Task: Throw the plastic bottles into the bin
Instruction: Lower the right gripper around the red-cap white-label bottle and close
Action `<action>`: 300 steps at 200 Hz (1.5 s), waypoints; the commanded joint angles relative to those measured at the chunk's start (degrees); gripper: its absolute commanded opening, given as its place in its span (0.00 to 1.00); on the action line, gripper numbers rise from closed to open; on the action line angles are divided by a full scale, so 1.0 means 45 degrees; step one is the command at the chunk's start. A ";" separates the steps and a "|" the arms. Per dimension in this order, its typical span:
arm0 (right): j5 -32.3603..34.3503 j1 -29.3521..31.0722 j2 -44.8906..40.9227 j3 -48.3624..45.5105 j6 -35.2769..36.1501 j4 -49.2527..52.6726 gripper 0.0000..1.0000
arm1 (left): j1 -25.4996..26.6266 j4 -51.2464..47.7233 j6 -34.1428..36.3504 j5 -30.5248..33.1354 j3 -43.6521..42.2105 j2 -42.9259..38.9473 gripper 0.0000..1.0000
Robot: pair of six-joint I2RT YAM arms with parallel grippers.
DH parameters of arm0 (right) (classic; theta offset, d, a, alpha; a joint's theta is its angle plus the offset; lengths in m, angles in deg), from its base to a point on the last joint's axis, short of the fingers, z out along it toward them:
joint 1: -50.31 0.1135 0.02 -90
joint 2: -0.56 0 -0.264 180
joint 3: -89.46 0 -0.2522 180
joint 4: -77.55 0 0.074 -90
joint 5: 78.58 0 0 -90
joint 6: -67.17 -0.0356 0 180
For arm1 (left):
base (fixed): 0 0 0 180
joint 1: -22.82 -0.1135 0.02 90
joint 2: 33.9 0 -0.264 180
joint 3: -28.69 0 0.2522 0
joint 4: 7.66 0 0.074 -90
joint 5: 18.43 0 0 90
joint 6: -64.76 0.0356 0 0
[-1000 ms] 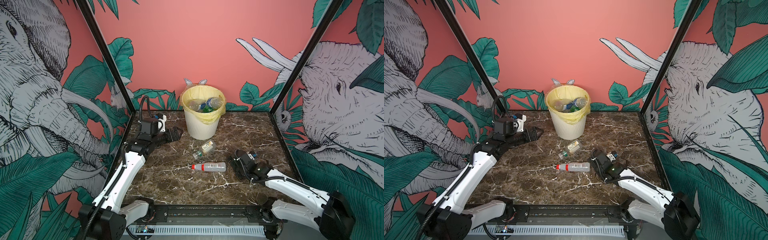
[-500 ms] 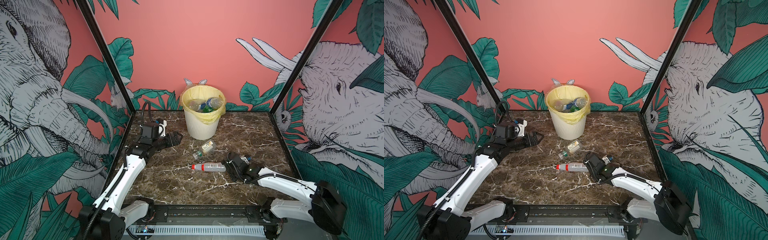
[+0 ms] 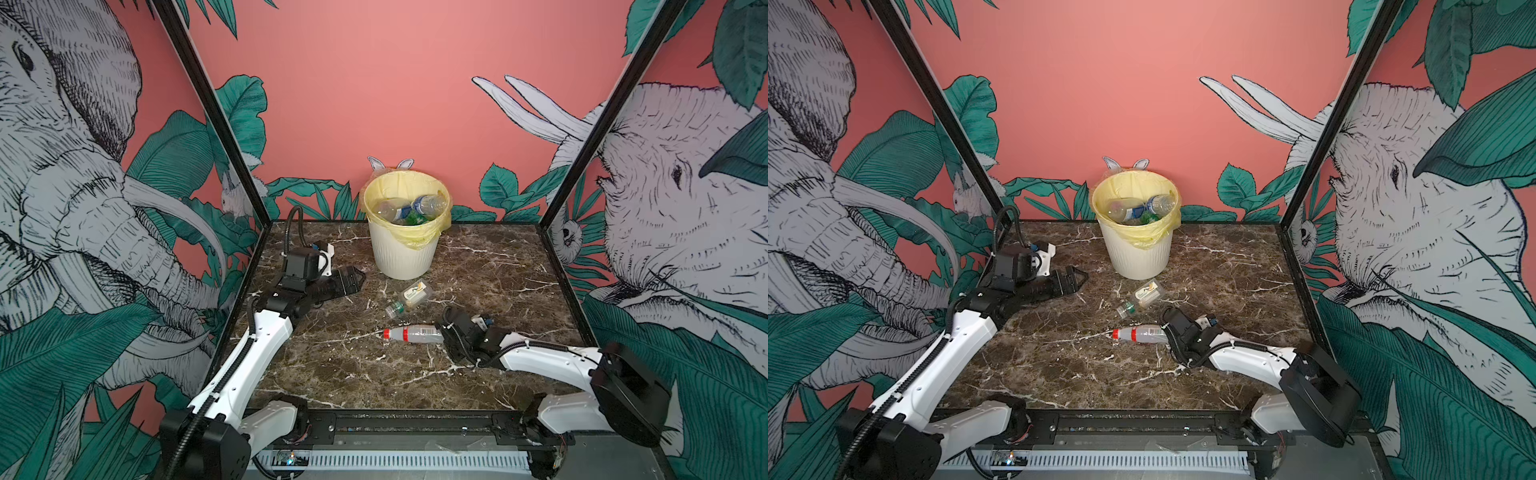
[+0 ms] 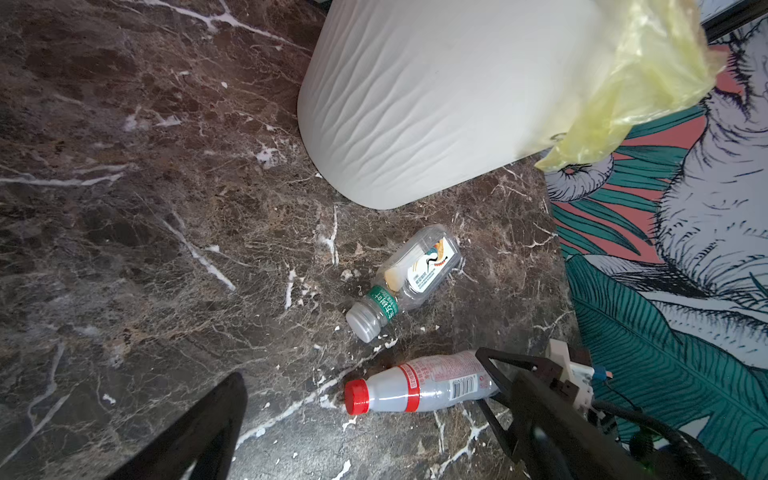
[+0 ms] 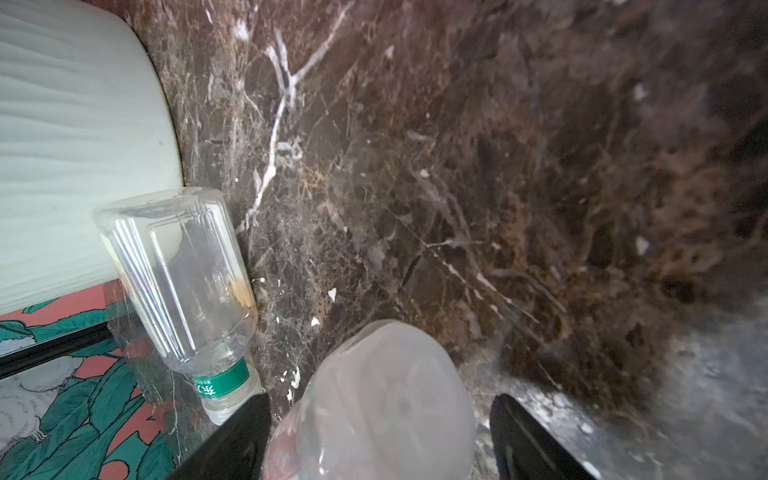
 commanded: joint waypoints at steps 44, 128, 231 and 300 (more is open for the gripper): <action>0.0147 0.0080 0.0855 -0.0132 -0.3117 -0.1404 0.77 | -0.0101 0.0039 -0.0150 0.0041 -0.0436 -0.0212 0.99; 0.0433 0.0080 0.1164 -0.0996 -0.3701 -0.2994 0.60 | -0.0101 0.0039 -0.0276 0.0177 -0.0867 -0.0398 0.99; 0.0231 -0.1040 -0.0246 -0.1142 -0.0375 -0.3535 0.52 | -0.0099 0.0098 -0.0414 0.0462 -0.0783 -0.0279 0.99; -0.1528 -0.2731 -0.1234 -0.0686 0.2910 -0.2955 0.51 | -0.0101 0.0331 -0.0869 0.0576 -0.0664 -0.0076 0.99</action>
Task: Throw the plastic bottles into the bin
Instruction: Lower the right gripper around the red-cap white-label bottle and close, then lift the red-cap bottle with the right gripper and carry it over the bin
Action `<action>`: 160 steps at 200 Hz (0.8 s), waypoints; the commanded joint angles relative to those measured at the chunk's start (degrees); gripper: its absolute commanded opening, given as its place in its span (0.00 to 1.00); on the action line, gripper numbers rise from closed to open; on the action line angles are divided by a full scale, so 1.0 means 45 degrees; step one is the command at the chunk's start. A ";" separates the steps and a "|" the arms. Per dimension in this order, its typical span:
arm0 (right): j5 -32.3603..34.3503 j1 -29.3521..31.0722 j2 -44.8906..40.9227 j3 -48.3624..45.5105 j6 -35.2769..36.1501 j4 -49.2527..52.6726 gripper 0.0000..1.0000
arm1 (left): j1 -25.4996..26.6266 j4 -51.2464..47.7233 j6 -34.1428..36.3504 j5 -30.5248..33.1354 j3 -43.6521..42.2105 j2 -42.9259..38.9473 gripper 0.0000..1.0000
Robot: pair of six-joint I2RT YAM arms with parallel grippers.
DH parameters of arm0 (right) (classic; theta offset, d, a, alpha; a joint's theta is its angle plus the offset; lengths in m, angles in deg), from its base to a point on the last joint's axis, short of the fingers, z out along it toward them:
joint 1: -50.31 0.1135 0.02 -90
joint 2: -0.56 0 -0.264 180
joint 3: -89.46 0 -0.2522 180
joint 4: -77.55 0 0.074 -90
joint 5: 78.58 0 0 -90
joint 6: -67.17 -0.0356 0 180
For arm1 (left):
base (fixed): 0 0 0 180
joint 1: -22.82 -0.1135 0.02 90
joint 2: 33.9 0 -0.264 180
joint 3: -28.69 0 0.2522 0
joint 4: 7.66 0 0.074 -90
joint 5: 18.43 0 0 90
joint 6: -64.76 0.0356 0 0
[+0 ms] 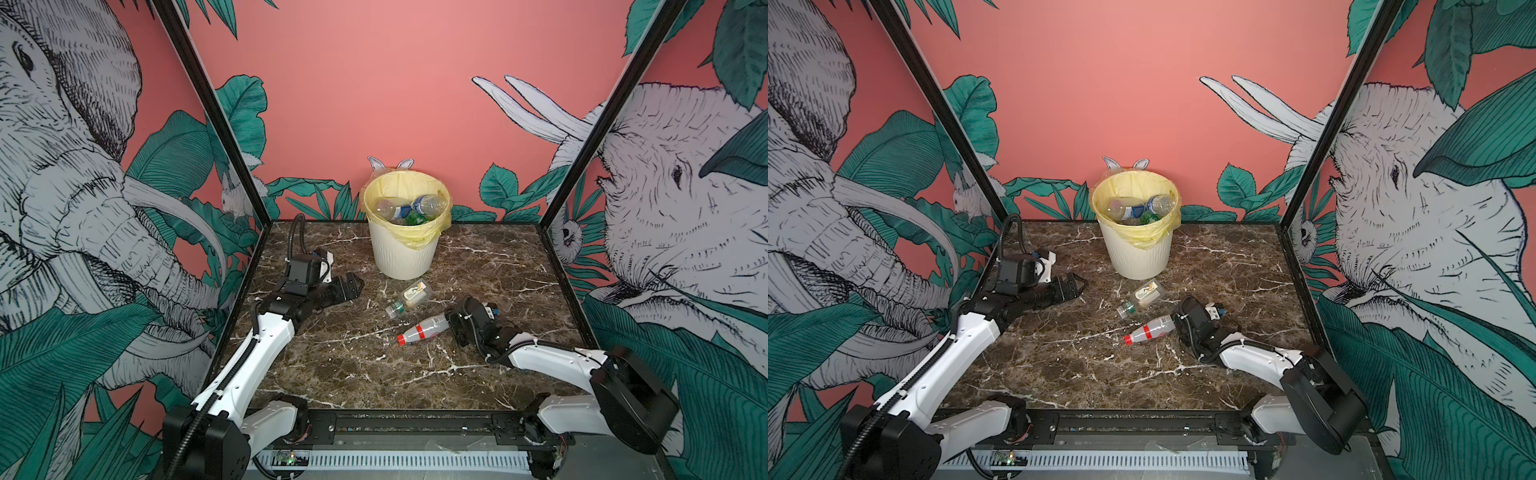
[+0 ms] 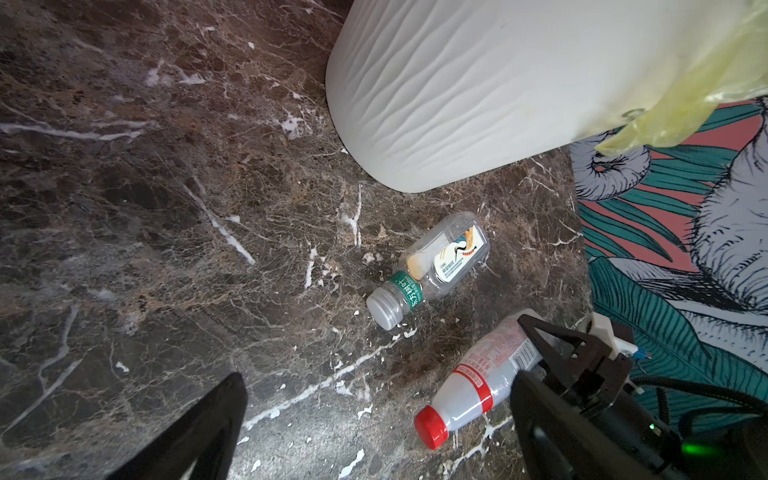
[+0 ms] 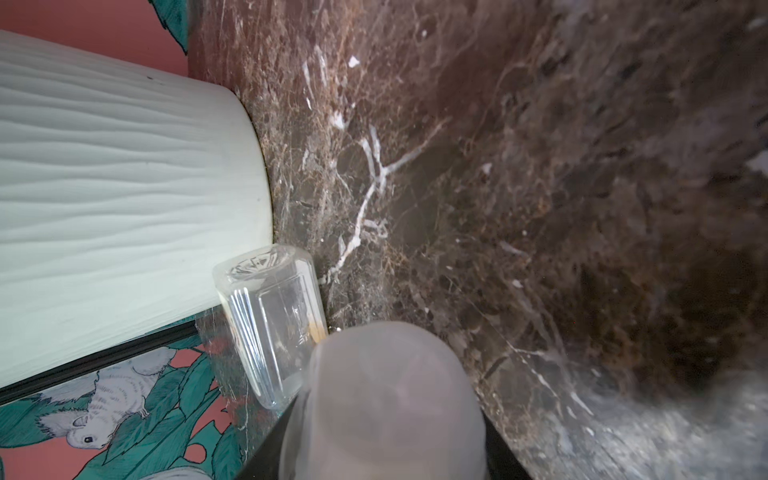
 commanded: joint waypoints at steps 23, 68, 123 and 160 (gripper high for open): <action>-0.0913 -0.0839 -0.1019 0.0814 0.1822 0.1122 0.50 | -0.0101 0.0313 -0.0511 0.0244 0.0071 -0.0093 0.99; -0.1123 -0.1571 -0.2139 0.1458 0.3705 0.2418 0.50 | -0.0103 0.0349 -0.0751 0.0361 0.0020 -0.0100 0.99; -0.2253 -0.2346 -0.2649 0.2150 0.5549 0.2616 0.49 | -0.0094 0.0398 -0.0976 0.0322 -0.0041 -0.0100 0.99; -0.3081 -0.2620 -0.2505 0.2885 0.6450 0.2607 0.49 | -0.0101 0.0392 -0.1057 0.0295 -0.0075 -0.0141 0.99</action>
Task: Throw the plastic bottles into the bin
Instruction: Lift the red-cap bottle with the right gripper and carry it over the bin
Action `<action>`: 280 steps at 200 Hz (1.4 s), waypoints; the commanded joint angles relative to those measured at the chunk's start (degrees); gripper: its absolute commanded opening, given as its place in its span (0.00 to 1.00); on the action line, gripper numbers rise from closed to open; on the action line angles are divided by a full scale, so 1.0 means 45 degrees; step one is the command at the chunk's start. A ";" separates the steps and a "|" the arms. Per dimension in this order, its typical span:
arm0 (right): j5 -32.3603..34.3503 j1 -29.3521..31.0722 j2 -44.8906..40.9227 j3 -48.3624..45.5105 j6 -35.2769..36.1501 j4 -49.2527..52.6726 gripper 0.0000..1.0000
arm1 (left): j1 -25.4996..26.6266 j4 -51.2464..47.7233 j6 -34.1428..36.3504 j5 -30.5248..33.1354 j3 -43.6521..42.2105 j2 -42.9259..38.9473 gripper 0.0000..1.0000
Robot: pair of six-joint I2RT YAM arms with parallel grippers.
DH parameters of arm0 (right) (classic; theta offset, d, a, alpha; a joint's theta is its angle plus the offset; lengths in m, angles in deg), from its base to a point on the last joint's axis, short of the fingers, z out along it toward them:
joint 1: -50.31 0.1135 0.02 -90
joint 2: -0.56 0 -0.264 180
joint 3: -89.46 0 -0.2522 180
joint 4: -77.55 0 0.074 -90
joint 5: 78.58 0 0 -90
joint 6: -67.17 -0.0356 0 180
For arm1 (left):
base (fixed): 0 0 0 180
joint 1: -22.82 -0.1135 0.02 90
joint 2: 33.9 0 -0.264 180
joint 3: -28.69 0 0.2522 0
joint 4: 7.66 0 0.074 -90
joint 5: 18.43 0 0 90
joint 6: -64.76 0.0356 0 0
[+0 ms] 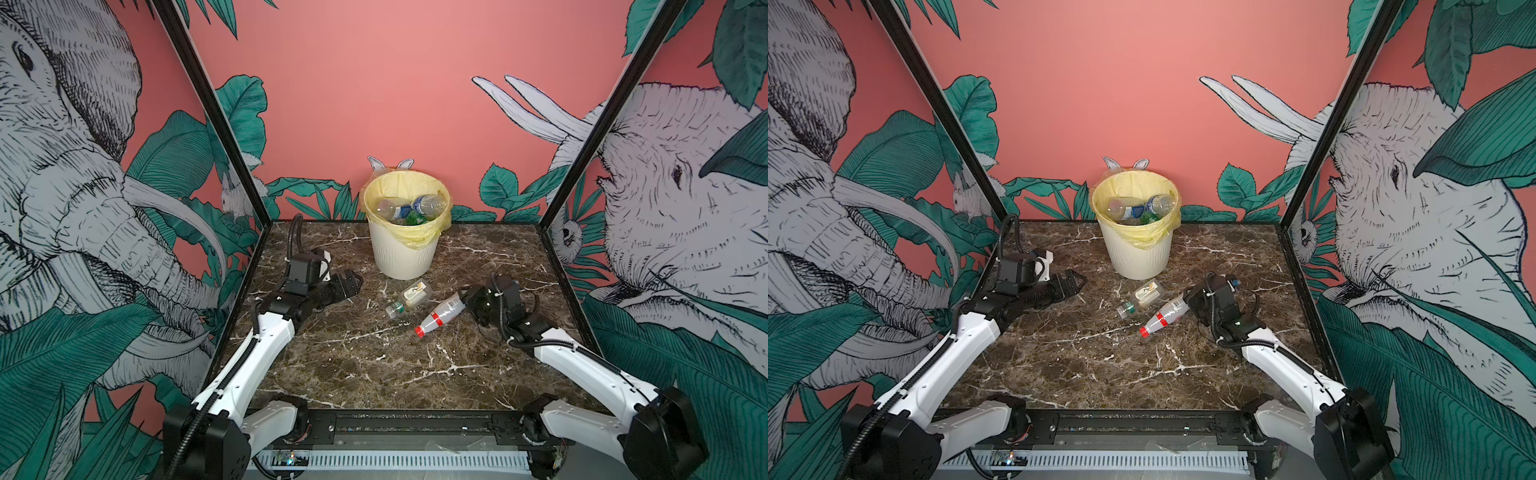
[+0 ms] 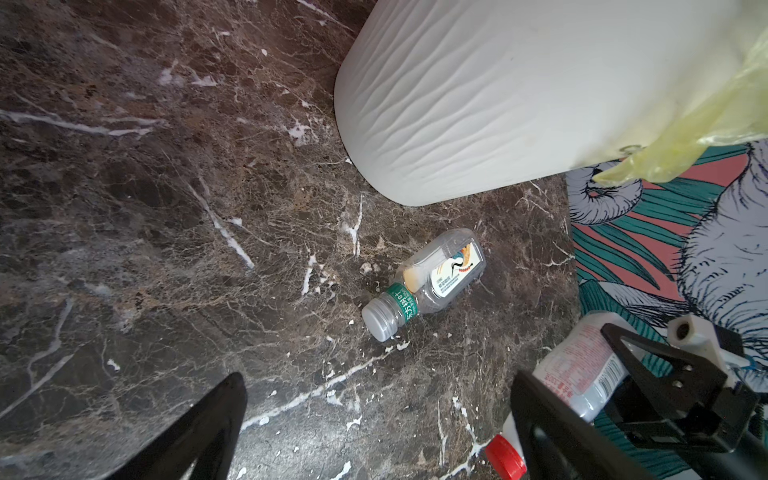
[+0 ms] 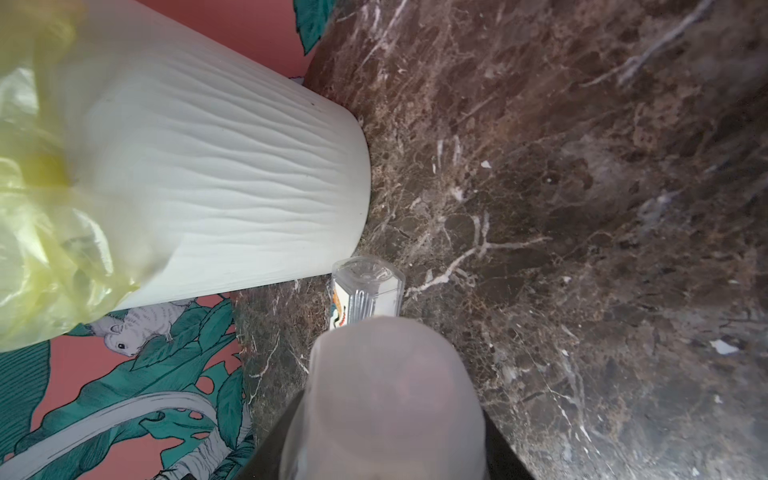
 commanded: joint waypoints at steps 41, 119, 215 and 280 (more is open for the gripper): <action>-0.1444 -0.0382 0.0087 0.1487 0.1698 -0.0198 0.50 | -0.0099 0.0185 -0.0258 0.0044 -0.0222 -0.0225 0.99; -0.2564 -0.0857 0.0328 0.2716 0.2280 -0.0987 0.50 | -0.0099 0.0538 -0.0450 -0.0054 -0.0777 -0.0233 0.99; -0.4533 -0.1661 0.1956 0.5201 0.2397 -0.2075 0.49 | -0.0096 0.0892 -0.0768 -0.0374 -0.0776 0.0031 0.99; -0.4874 -0.2026 0.2669 0.5640 0.2062 -0.2791 0.49 | -0.0095 0.0953 -0.0650 -0.0209 -0.1101 0.0078 0.99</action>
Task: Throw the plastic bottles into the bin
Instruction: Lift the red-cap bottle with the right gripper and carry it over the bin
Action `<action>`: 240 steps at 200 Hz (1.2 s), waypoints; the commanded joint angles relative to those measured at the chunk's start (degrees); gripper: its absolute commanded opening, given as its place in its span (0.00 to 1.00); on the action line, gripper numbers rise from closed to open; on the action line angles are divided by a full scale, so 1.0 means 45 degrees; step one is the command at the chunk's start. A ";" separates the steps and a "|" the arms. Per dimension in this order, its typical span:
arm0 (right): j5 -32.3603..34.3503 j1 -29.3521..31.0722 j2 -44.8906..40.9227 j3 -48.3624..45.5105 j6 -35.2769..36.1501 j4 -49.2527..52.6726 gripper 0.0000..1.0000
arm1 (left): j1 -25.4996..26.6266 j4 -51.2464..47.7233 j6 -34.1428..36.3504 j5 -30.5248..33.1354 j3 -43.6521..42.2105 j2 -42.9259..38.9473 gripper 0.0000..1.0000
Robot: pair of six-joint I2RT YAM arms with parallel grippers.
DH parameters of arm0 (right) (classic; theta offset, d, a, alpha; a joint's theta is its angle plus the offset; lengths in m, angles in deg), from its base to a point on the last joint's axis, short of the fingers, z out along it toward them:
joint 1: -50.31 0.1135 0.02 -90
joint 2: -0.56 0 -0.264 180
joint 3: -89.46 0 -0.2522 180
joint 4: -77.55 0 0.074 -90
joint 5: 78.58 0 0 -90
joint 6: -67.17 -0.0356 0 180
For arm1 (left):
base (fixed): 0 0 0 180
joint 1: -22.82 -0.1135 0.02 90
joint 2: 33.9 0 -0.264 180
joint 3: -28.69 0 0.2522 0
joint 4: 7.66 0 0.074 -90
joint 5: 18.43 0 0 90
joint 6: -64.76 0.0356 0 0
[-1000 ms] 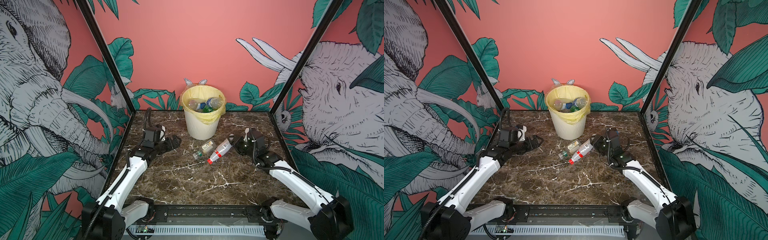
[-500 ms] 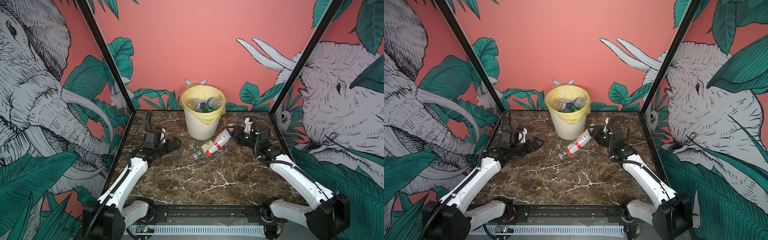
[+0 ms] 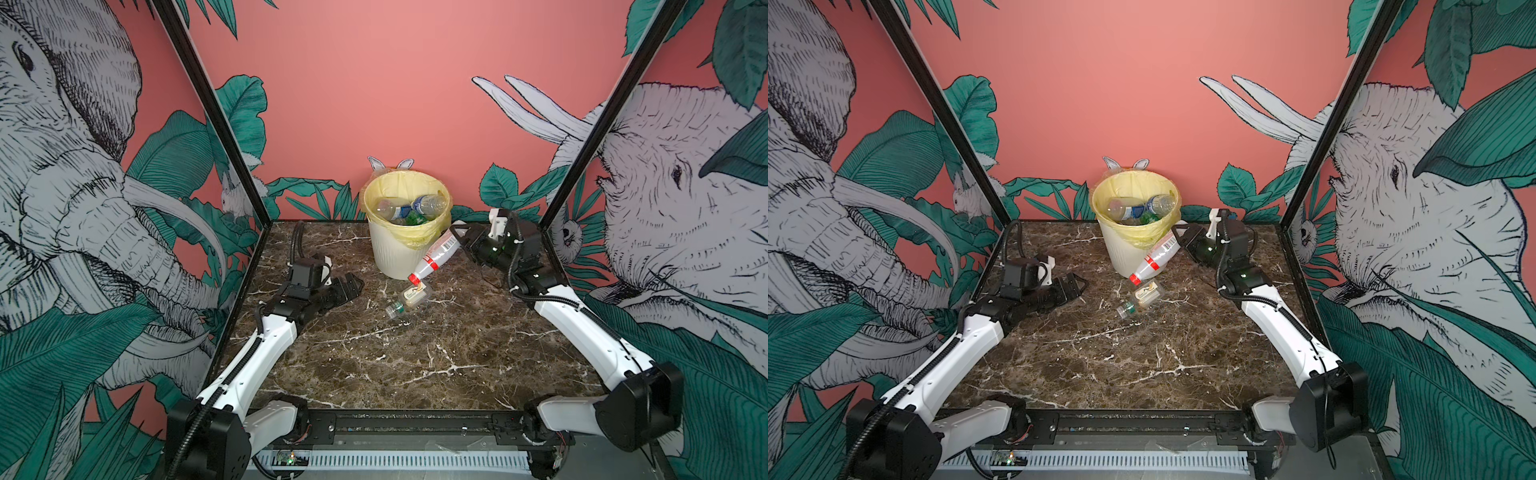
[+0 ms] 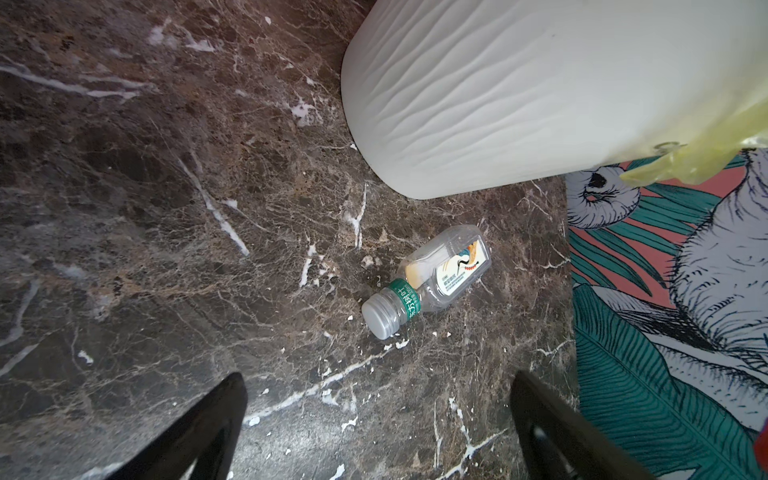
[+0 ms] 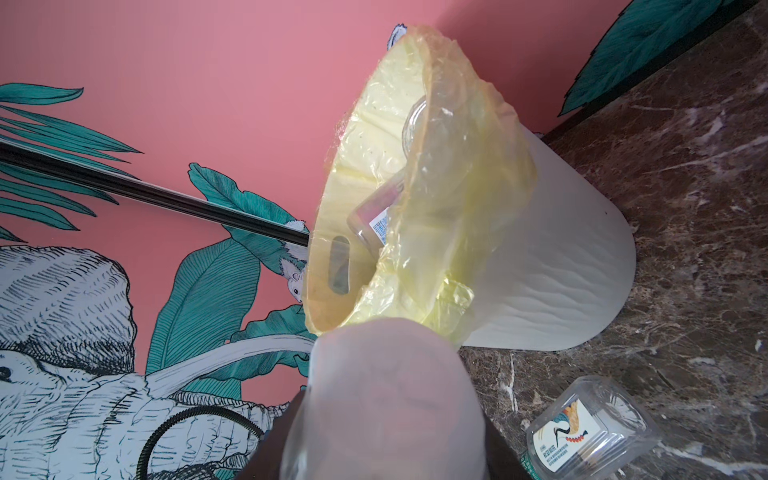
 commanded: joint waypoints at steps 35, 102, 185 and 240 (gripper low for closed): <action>-0.0319 -0.0487 -0.0789 -0.0818 -0.0025 -0.0854 0.49 | -0.0096 0.0065 0.0237 0.0082 -0.0263 -0.0015 0.99; 0.0370 -0.0667 -0.2469 -0.1894 0.0679 0.0469 0.49 | -0.0106 0.0009 0.0748 0.0393 -0.0520 0.0282 0.99; 0.0122 -0.0409 0.1799 0.4584 -0.0023 0.0435 0.47 | -0.0087 0.0339 0.0624 0.0199 -0.0567 0.0512 0.99; 0.2681 0.0512 0.8311 1.3549 0.0632 0.3884 0.78 | -0.0094 0.0824 0.0347 -0.0169 -0.0635 0.0775 0.99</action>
